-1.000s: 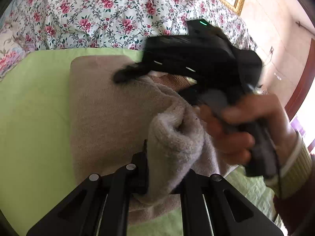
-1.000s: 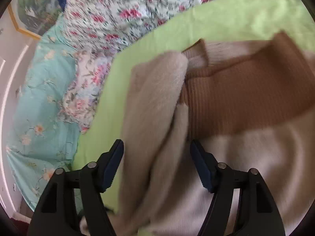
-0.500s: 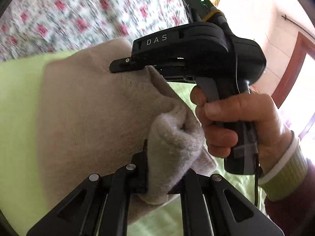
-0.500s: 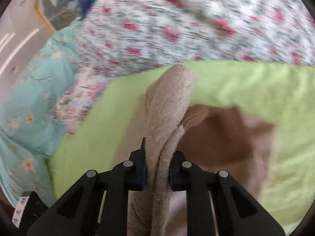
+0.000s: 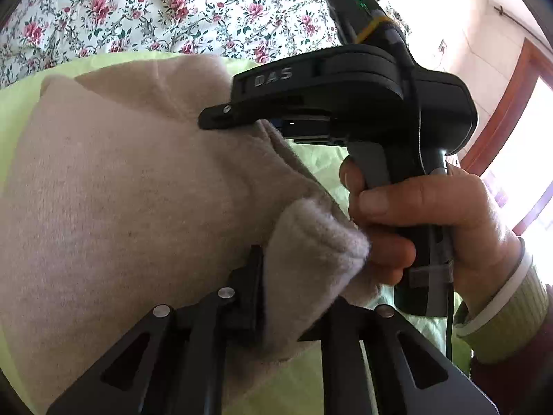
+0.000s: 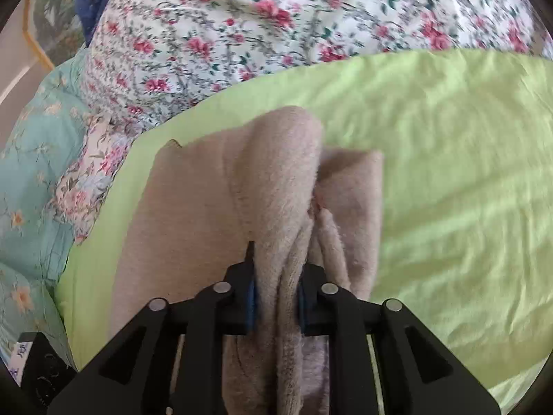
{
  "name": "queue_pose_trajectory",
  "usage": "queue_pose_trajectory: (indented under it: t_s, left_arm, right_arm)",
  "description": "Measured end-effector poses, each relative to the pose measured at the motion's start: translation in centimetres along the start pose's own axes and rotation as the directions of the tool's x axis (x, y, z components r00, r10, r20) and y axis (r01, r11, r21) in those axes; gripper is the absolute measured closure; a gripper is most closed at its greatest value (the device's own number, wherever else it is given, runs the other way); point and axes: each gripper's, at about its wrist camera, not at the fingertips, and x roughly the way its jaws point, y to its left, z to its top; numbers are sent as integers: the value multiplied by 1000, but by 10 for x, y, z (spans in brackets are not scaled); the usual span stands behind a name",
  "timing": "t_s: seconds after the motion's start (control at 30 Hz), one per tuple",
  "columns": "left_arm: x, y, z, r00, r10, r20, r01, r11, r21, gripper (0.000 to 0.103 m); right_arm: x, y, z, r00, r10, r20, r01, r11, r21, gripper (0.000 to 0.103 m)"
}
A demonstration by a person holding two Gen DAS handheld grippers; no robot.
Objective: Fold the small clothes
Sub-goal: 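Grasp the folded edge with the left gripper while the right gripper grasps the other edge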
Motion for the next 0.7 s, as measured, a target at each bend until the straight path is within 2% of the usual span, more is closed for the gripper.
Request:
queue_pose_trajectory:
  t_s: [0.1,0.13,0.17,0.2,0.23,0.27,0.33,0.4,0.47,0.57,0.7]
  left_arm:
    - [-15,3,-2,998,-55,-32,55,998,2,77]
    - [-24,6,-3,996,-76,-37,76,997,3,75]
    - [-31,7,-3,996,-88,-32,88,996,2,69]
    - [-43,9,-6,995,-94,-26,94,996,-1,57]
    - [-53,13,-7,996,-91,-17,91,996,-4,50]
    - [-67,15,-11,996,-85,-1,85,996,-5,38]
    - [-91,29,-12,997,-58,44,59,998,-12,32]
    - [-108,47,-13,998,-20,65,23,999,-43,18]
    - [-112,76,-3,996,18,84,-10,995,-96,18]
    - [-103,113,8,997,46,55,-36,982,-185,17]
    - [-69,160,15,1000,-21,-4,19,951,-310,17]
  right_arm:
    - [-13,-3,-6,999,-28,27,28,999,17,75]
    - [-19,-3,-8,998,-42,35,41,999,24,71]
    - [-24,-2,-10,997,-59,40,58,998,31,60]
    - [-29,-3,-13,996,-74,43,72,996,43,51]
    - [-36,-4,-17,995,-87,49,83,994,64,34]
    - [-39,-5,-19,995,-87,56,82,994,76,26]
    - [-47,-9,-26,995,-67,73,58,991,119,25]
    - [-48,-14,-31,998,-34,57,25,988,155,25]
    - [-45,-16,-34,999,-14,40,7,985,172,25]
    - [-33,-19,-35,1000,-8,6,7,982,188,25]
    - [-18,-17,-33,999,37,-31,-30,980,197,25]
